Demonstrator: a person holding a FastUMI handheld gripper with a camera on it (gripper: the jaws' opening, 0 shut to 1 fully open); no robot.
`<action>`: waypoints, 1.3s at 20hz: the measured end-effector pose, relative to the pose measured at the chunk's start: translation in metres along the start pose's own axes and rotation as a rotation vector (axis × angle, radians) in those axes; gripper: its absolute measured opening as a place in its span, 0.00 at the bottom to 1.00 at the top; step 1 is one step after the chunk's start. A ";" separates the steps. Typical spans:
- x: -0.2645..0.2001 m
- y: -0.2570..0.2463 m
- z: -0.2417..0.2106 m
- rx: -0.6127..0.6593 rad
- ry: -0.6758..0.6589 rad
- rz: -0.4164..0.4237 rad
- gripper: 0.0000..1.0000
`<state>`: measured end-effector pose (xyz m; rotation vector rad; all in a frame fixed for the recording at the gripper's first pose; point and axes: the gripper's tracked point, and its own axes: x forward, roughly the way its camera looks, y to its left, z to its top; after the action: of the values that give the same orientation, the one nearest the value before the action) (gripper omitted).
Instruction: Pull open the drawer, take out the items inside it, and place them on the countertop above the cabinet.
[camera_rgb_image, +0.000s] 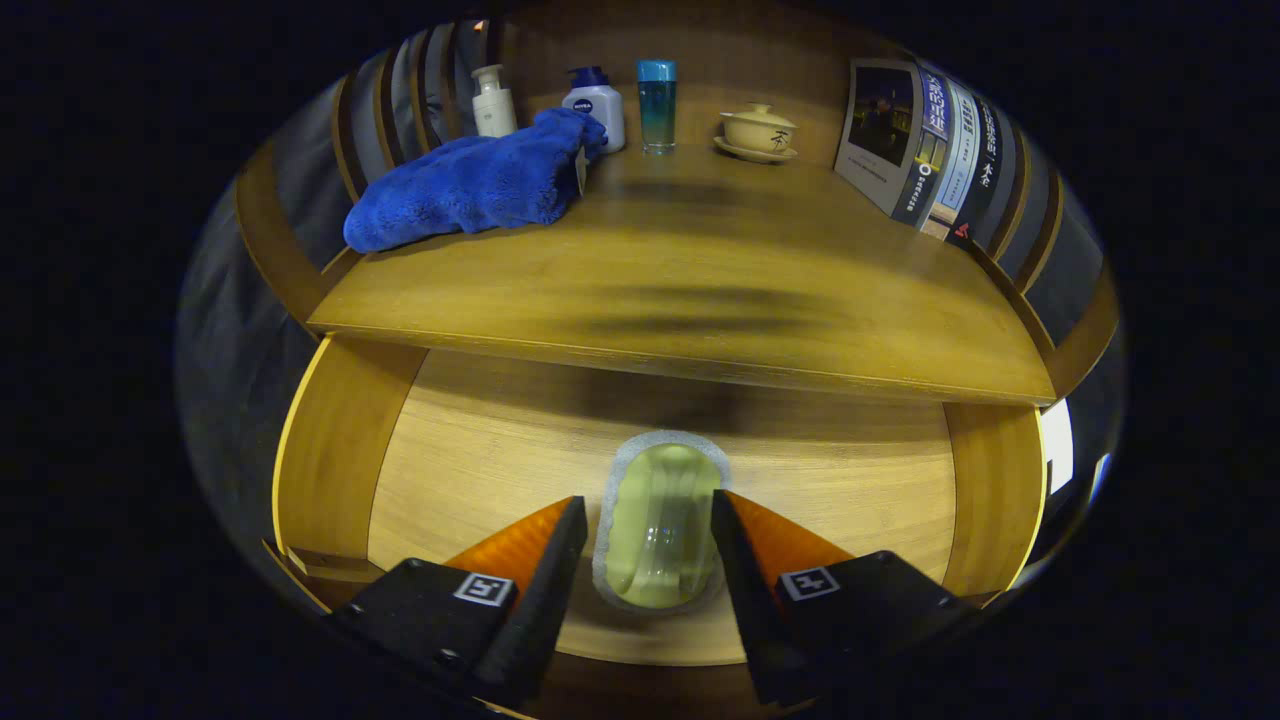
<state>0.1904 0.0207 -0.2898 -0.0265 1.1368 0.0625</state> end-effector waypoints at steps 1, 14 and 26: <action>0.003 -0.001 -0.004 0.007 0.010 0.004 0.74; -0.024 -0.008 -0.007 0.064 -0.025 0.023 0.24; -0.128 -0.001 0.091 0.028 -0.257 0.044 0.24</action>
<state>0.2192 0.0200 -0.1353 0.0304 0.8817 0.0867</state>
